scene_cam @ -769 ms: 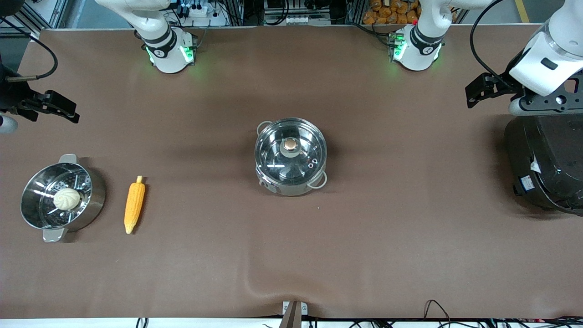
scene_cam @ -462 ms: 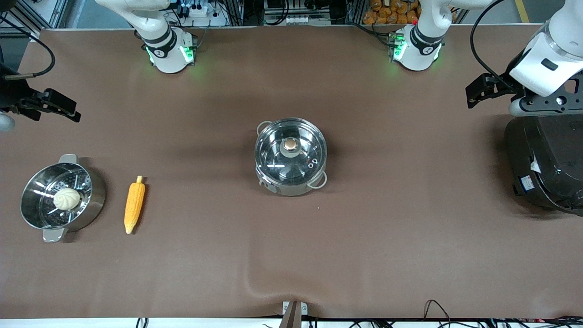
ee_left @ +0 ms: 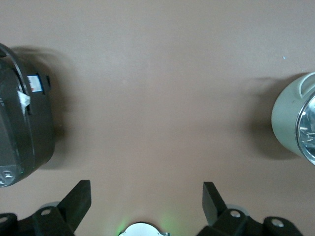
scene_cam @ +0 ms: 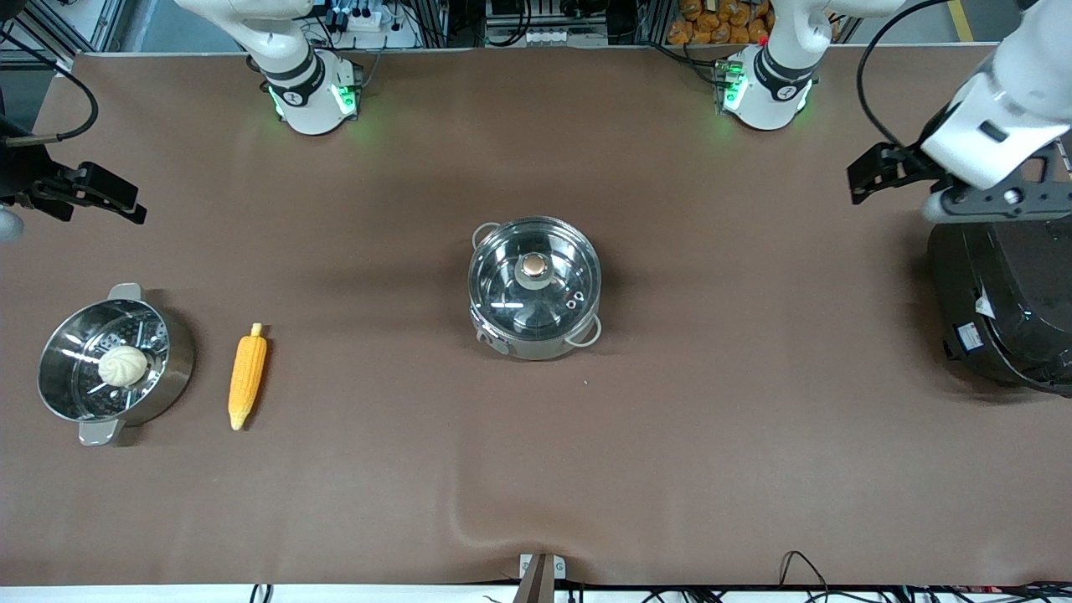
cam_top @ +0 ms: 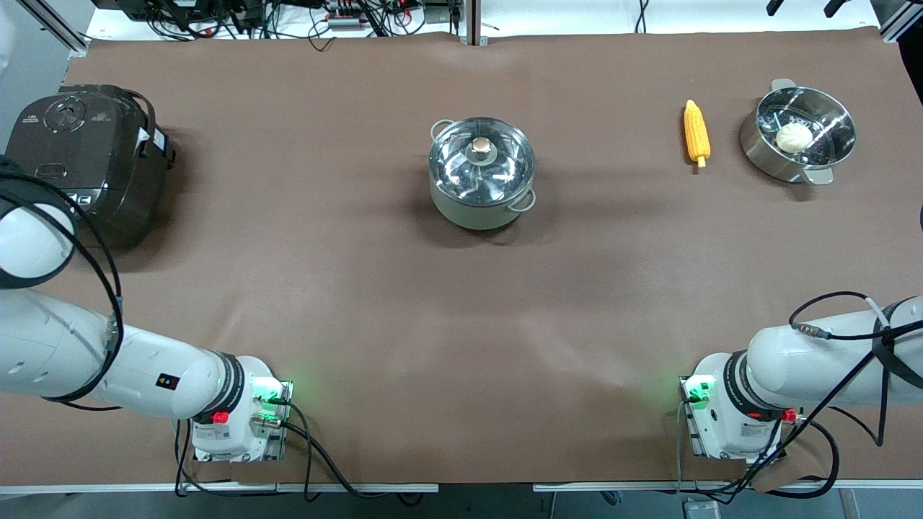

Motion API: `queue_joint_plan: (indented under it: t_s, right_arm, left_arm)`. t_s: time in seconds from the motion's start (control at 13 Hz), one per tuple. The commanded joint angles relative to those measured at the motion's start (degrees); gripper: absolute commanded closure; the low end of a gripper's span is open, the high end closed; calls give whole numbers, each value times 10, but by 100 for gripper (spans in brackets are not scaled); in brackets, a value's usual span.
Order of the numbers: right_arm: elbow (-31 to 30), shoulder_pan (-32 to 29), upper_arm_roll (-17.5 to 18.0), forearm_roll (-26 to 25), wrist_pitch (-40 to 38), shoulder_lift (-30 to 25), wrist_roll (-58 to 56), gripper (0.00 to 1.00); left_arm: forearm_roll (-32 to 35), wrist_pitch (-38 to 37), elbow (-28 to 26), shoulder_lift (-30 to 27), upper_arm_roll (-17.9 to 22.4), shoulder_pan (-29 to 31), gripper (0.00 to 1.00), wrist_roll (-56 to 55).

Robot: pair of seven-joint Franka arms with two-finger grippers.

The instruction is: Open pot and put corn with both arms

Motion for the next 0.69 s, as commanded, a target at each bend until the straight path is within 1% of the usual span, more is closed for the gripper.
queue_joint_plan:
  t_s: [0.0, 0.15, 0.31, 0.38, 0.46, 0.62]
  right_arm:
    - [-4, -36, 5, 16, 8, 11, -77, 0]
    - [-2, -55, 5, 36, 39, 39, -89, 0]
    - [0, -55, 5, 31, 59, 78, -86, 0]
    - [1, -55, 5, 32, 79, 96, -85, 0]
    - [1, -55, 5, 31, 103, 117, -86, 0]
    - [1, -56, 4, 25, 119, 176, -87, 0]
  left_arm:
    - [-13, 2, 57, 70, -11, -53, 0, -83]
    - [-80, 52, 61, 102, -9, -89, 0, -143]
    - [-83, 107, 63, 132, -7, -150, 0, -250]
    - [-84, 121, 74, 152, -8, -176, 0, -317]
    - [-84, 124, 89, 174, -11, -192, 0, -371]
    - [-83, 131, 105, 215, -6, -239, 0, -424]
